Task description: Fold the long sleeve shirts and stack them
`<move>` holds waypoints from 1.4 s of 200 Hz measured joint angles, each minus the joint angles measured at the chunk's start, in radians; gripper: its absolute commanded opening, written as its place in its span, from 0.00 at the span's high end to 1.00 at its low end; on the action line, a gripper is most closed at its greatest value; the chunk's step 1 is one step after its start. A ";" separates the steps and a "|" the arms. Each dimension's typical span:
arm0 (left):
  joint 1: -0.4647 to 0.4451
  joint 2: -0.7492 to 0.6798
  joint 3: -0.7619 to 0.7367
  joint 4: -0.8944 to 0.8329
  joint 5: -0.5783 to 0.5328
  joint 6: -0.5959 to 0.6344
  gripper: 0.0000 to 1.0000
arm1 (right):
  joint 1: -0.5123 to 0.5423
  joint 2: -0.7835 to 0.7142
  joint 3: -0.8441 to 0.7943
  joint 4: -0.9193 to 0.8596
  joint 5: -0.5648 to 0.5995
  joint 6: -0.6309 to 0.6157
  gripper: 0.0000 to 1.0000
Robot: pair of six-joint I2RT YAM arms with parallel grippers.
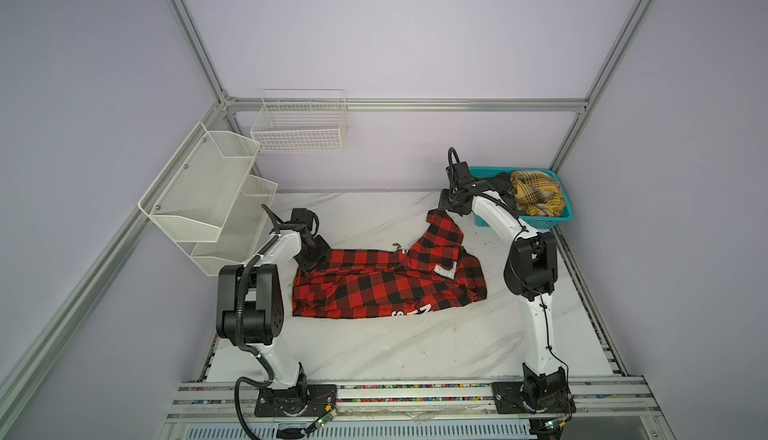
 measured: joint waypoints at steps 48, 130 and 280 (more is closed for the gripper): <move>0.002 0.055 0.000 0.000 -0.023 0.021 1.00 | -0.003 0.193 0.145 -0.021 0.001 -0.066 0.41; 0.002 0.056 0.000 0.022 -0.021 0.035 1.00 | -0.011 0.228 0.143 -0.008 0.000 -0.099 1.00; -0.196 -0.157 0.032 0.101 0.192 -0.150 0.25 | 0.250 -0.343 -0.431 0.241 -0.039 -0.069 1.00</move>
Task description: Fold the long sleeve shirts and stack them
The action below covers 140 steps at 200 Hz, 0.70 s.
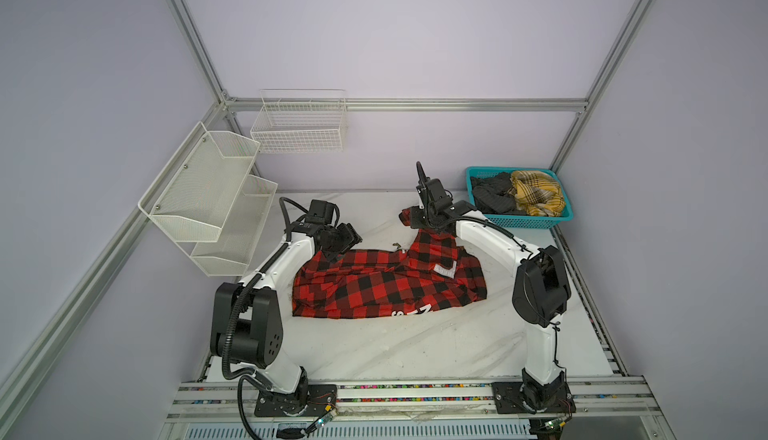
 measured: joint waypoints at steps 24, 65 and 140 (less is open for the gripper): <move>-0.011 0.036 0.064 0.064 0.028 -0.063 0.19 | 0.019 -0.049 -0.082 0.035 -0.028 0.011 1.00; -0.035 0.071 0.081 0.214 0.098 -0.221 0.05 | 0.053 -0.097 -0.155 0.095 -0.079 0.024 1.00; -0.152 0.219 0.097 0.342 0.169 -0.410 0.23 | 0.093 -0.145 -0.238 0.168 -0.157 0.030 1.00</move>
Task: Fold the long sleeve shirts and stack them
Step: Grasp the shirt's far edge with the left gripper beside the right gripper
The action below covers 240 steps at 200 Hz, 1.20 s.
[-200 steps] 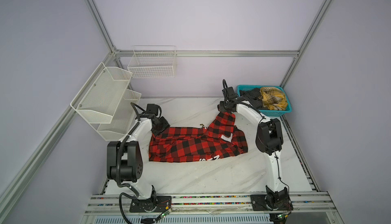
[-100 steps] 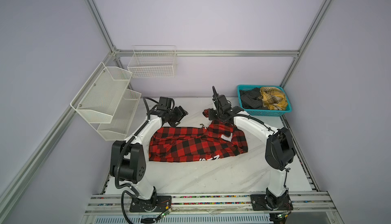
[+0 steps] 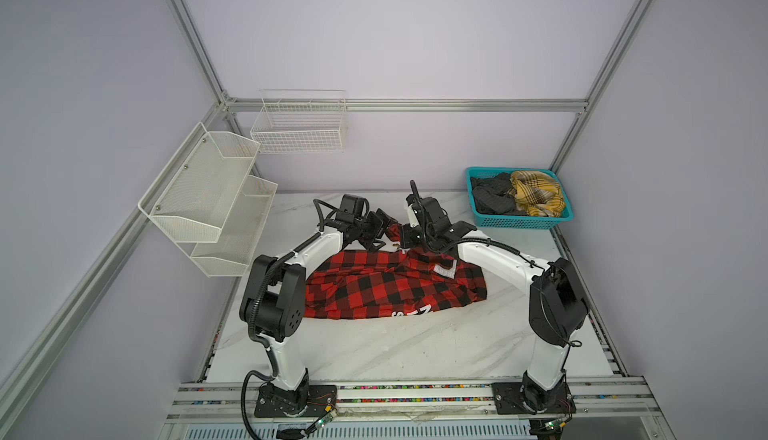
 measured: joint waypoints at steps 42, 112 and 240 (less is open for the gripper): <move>-0.003 0.015 0.002 0.044 0.011 -0.059 0.56 | 0.004 -0.006 -0.021 0.015 -0.016 0.000 1.00; -0.012 0.068 0.079 0.058 0.050 -0.061 0.45 | 0.010 -0.034 -0.045 0.018 -0.021 0.000 1.00; -0.013 0.016 0.114 0.006 -0.035 0.067 1.00 | -0.076 -0.270 -0.223 -0.078 0.082 0.201 0.40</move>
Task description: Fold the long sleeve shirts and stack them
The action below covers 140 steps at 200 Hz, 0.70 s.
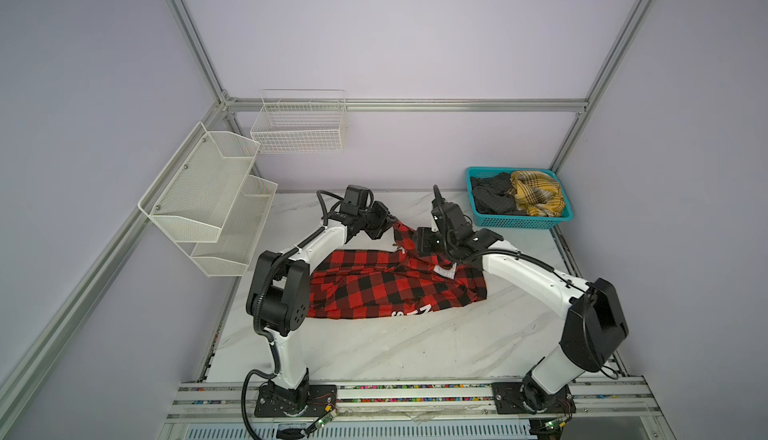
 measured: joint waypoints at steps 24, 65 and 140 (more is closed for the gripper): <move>0.000 -0.097 0.000 -0.019 -0.065 0.085 1.00 | -0.150 -0.071 -0.086 -0.034 -0.030 0.089 0.41; 0.000 -0.265 -0.011 -0.001 -0.135 0.188 1.00 | -0.266 -0.011 -0.136 -0.113 -0.085 0.166 0.51; -0.006 -0.401 -0.140 0.069 -0.185 0.241 1.00 | -0.314 0.189 -0.102 -0.151 -0.208 0.172 0.52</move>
